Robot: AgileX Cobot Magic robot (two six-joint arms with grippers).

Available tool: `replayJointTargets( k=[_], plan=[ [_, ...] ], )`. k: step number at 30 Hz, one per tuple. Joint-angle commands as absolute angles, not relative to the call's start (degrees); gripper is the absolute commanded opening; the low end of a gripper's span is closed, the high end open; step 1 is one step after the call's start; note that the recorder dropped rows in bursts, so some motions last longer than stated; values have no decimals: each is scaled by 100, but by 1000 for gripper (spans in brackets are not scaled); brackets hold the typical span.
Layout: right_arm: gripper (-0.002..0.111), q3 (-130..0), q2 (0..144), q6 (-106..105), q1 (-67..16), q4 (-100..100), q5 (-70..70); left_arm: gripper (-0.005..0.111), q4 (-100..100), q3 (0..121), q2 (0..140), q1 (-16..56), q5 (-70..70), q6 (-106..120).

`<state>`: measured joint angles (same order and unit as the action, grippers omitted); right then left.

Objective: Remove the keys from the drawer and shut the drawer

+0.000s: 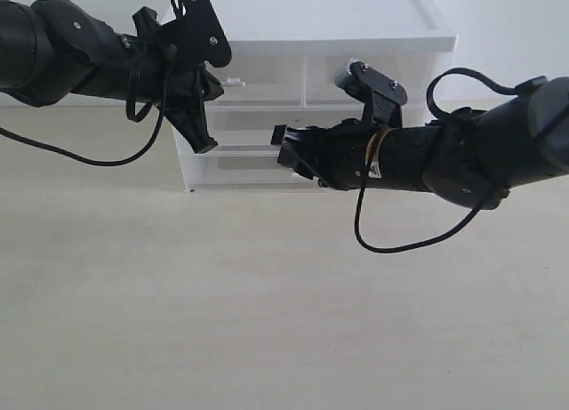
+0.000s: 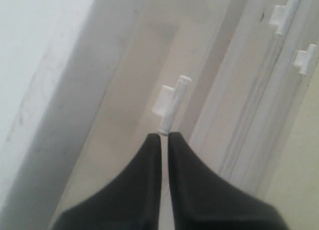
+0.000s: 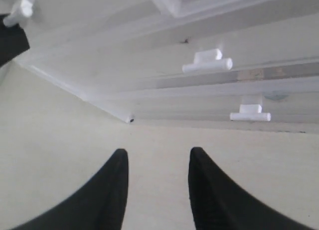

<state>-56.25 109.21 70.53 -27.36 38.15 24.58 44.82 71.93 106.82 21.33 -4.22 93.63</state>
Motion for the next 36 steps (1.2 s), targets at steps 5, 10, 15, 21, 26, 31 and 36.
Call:
replayJointTargets(
  k=[5,10,15,21,26,31,36],
  plan=[
    [34,-5610,11488,8817,-2169,4401,4072,4,4540,7335,10751,2055,644,9348],
    [34,-5610,11604,8507,-2169,4335,3504,4,4540,7335,10740,2055,644,9348],
    [34,-5758,11604,8380,-2169,4270,3204,4,4540,7335,10740,2055,644,9348],
    [34,-6095,11604,8592,-2169,4618,2654,4,4519,7335,10739,2055,644,9348],
    [34,-6126,11758,8659,-2169,4670,2546,4,4519,7335,10739,2055,644,9348],
    [34,-6212,12004,8752,-2169,4732,2791,4,4519,7335,10739,2055,644,9348],
    [34,-6412,12166,9007,-2169,4976,2788,4,4519,7335,10739,2055,644,9348]
  ],
)
